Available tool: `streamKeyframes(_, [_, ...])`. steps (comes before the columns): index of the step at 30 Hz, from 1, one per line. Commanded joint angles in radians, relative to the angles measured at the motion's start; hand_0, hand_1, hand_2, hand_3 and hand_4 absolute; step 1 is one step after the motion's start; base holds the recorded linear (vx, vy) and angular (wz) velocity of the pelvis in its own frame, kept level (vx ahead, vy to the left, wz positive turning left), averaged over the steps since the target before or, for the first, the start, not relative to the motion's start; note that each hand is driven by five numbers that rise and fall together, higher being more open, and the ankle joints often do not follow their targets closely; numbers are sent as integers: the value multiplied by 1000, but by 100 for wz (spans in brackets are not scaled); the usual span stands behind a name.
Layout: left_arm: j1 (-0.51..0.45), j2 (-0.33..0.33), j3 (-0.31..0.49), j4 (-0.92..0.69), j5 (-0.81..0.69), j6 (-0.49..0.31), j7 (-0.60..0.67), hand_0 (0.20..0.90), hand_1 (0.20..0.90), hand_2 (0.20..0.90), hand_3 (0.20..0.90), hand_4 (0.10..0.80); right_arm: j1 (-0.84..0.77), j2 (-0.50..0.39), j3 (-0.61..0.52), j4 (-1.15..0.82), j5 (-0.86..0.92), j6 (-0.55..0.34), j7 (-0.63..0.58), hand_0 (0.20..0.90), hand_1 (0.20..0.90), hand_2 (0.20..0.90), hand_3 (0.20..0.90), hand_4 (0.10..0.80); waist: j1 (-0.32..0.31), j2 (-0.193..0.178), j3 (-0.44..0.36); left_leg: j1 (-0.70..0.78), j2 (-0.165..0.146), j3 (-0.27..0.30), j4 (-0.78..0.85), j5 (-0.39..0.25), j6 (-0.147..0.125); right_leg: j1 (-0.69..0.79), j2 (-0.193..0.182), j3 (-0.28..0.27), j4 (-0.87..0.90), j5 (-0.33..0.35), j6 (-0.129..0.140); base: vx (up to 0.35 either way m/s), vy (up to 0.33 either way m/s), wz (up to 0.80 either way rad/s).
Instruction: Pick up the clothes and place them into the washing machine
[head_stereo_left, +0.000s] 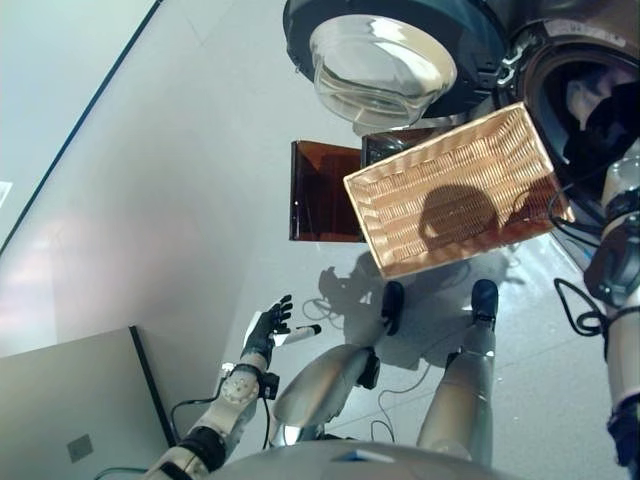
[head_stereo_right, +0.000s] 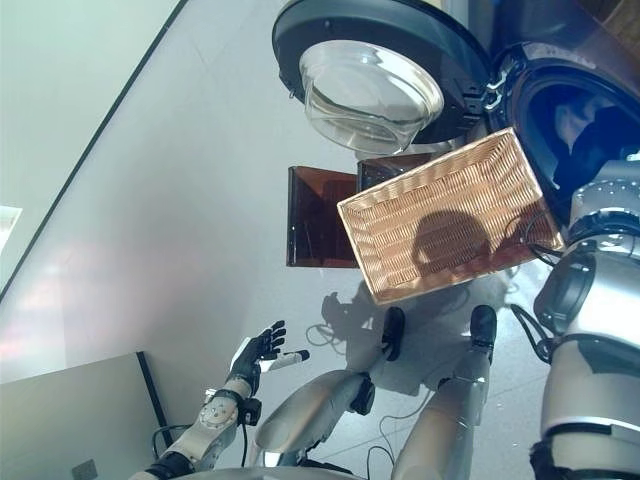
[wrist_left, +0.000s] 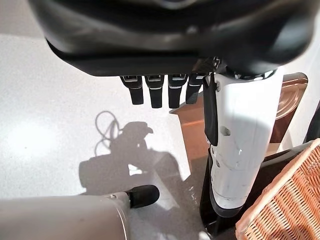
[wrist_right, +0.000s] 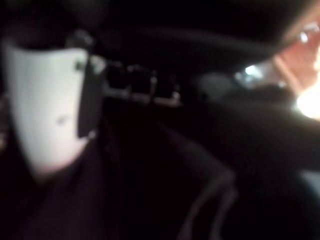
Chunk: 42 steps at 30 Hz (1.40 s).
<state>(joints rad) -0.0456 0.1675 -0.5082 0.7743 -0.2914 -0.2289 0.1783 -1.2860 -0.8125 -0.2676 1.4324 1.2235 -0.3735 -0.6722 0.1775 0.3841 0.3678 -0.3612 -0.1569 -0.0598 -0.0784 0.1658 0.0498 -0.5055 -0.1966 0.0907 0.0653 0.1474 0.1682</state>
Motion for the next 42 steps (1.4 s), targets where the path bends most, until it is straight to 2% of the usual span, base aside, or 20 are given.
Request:
streamKeyframes(1, [21, 58, -7, -6, -21, -38, 47, 900, 900, 900, 900, 800, -211, -251, 212, -157, -121, -132, -46, 200, 200, 200, 200, 300, -28, 28, -68, -14, 36, -27, -9, -21, -97, -17, 67, -28, 150, -168, -83, 6, 21, -4])
streamKeyframes(5, [31, 63, 2, -3, -10, -39, 64, 900, 900, 900, 900, 800, -216, -269, 244, -169, -296, -91, -201, 200, 200, 200, 200, 300, -31, 27, -77, -14, 35, -26, -9, -22, -95, -13, 68, -25, 145, -168, -85, 0, 0, 0])
streamKeyframes(7, [34, 59, 9, -7, -4, -46, 71, 900, 900, 900, 900, 800, -200, -273, 262, -190, -378, -49, -235, 200, 200, 200, 200, 300, -34, 24, -75, -14, 37, -26, -9, -22, -94, -15, 68, -25, 145, -166, -85, -5, 4, -2])
streamKeyframes(11, [38, 64, 14, -20, -4, -53, 76, 900, 900, 900, 900, 800, -199, -276, 271, -190, -395, -41, -249, 200, 200, 200, 200, 300, -35, 21, -74, -14, 38, -28, -9, -20, -94, -15, 69, -25, 145, -164, -86, 0, 0, 0])
streamKeyframes(18, [43, 68, 25, -21, -6, -51, 80, 900, 900, 900, 900, 800, -205, -280, 281, -146, -362, -18, -223, 200, 200, 200, 200, 300, -44, 8, -74, -13, 41, -24, -9, -21, -94, -14, 74, -24, 142, -163, -89, -1, 4, -3])
streamKeyframes(26, [55, 66, 37, -39, -29, -64, 58, 900, 900, 900, 900, 800, -180, -283, 341, -156, -340, 16, -57, 200, 200, 200, 200, 300, -63, -7, -49, -12, 48, -1, -8, -27, -96, -23, 88, -6, 149, -162, -89, -4, -11, -13])
streamKeyframes(31, [59, 74, 23, -84, -45, -67, 33, 900, 900, 900, 900, 800, -178, -279, 331, -153, -328, 13, -34, 200, 200, 200, 200, 300, -65, 7, -26, -15, 54, 13, -7, -24, -99, -40, 91, 8, 172, -175, -92, -3, -57, -3])
streamKeyframes(38, [65, 89, -6, -145, -48, -68, 11, 900, 900, 900, 900, 800, -203, -306, 333, -161, -349, 8, -69, 200, 200, 200, 200, 300, -73, 41, -7, -25, 57, 18, -8, -14, -115, -69, 98, 5, 217, -201, -103, 42, -65, 9])
streamKeyframes(42, [60, 90, -21, -160, -46, -67, 7, 900, 900, 900, 900, 800, -236, -329, 359, -160, -368, 14, -87, 200, 200, 200, 200, 300, -76, 46, -7, -34, 56, 19, -9, -12, -121, -86, 99, 8, 229, -208, -106, 44, -53, 7])
